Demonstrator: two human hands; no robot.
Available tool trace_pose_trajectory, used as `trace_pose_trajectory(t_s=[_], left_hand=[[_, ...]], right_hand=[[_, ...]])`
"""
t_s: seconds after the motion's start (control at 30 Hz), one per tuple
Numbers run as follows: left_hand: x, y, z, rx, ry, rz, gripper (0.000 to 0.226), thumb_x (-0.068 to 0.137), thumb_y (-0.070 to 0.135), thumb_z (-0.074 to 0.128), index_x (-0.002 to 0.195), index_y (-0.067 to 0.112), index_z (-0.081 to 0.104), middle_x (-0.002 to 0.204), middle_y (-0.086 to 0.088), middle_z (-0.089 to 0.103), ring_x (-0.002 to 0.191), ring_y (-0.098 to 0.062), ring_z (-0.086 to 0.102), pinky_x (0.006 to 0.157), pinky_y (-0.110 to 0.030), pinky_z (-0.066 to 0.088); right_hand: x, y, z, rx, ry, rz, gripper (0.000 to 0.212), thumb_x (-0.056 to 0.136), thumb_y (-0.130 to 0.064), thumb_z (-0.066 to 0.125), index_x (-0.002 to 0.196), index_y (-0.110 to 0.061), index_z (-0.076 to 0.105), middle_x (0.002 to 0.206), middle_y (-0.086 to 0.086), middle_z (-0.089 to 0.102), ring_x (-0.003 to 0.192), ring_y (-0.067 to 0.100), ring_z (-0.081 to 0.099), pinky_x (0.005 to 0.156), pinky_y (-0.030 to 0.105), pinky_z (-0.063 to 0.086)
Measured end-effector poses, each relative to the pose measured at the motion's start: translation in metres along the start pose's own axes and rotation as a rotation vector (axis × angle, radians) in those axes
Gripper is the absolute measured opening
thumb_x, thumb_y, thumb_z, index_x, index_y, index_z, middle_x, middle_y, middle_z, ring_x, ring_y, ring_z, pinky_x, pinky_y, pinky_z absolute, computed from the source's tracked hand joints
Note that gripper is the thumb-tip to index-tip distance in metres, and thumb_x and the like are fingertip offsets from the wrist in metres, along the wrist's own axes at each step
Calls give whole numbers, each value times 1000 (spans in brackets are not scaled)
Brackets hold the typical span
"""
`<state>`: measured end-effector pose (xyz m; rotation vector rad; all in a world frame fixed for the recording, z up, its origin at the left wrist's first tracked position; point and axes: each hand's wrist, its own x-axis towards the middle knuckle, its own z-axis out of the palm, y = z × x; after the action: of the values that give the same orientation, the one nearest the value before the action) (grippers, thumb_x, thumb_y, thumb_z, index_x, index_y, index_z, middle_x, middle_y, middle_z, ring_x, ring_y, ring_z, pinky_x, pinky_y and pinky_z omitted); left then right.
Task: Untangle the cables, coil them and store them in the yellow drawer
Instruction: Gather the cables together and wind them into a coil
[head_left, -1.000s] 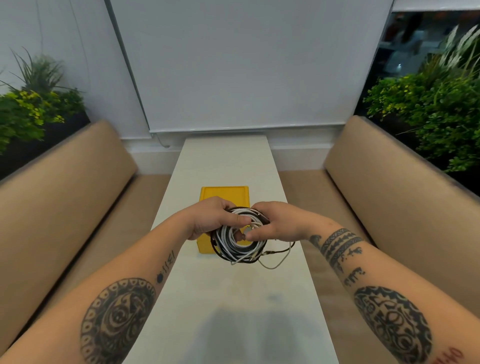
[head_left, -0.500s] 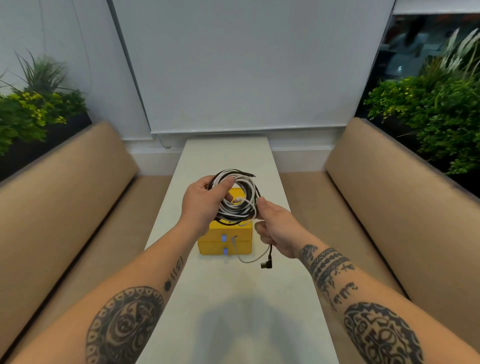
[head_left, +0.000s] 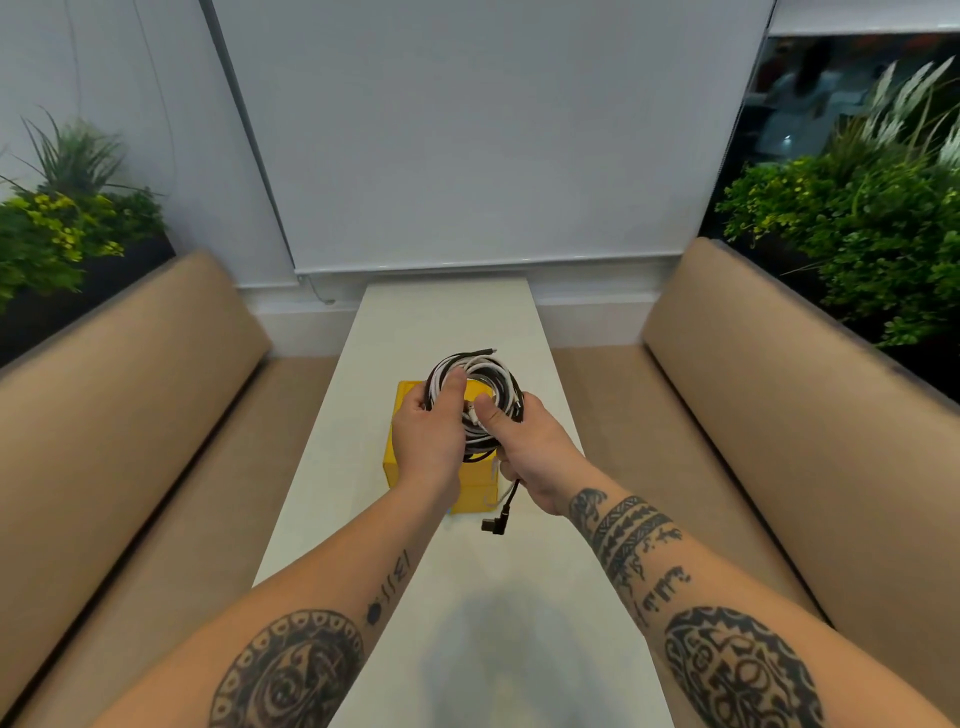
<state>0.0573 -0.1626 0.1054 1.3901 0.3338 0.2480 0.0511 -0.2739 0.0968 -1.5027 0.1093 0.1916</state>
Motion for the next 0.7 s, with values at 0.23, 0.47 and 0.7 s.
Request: trace_pose_trajectory(t_s=[0.23, 0.47, 0.7], left_hand=[[-6, -1, 3, 23, -7, -61, 31, 92, 45, 66, 91, 15, 66, 89, -1, 70, 83, -19, 66, 69, -31, 51], [-16, -3, 6, 112, -135, 28, 24, 94, 45, 64, 103, 25, 71, 92, 10, 75, 85, -5, 70, 57, -11, 46], [-9, -3, 2, 38, -211, -38, 22, 93, 40, 67, 106, 22, 69, 97, 4, 77, 92, -16, 73, 75, -30, 58]], right_hand=[[-2, -1, -5, -219, 58, -23, 72, 84, -63, 67, 134, -18, 43, 100, -6, 61, 70, 10, 53, 58, 24, 39], [2, 2, -4, -239, 324, 16, 58, 79, -62, 67, 116, -20, 54, 106, 1, 69, 78, 14, 64, 62, 28, 46], [3, 3, -5, -158, 248, 65, 47, 86, -59, 64, 108, -19, 53, 90, 4, 63, 53, 12, 42, 44, 26, 32]])
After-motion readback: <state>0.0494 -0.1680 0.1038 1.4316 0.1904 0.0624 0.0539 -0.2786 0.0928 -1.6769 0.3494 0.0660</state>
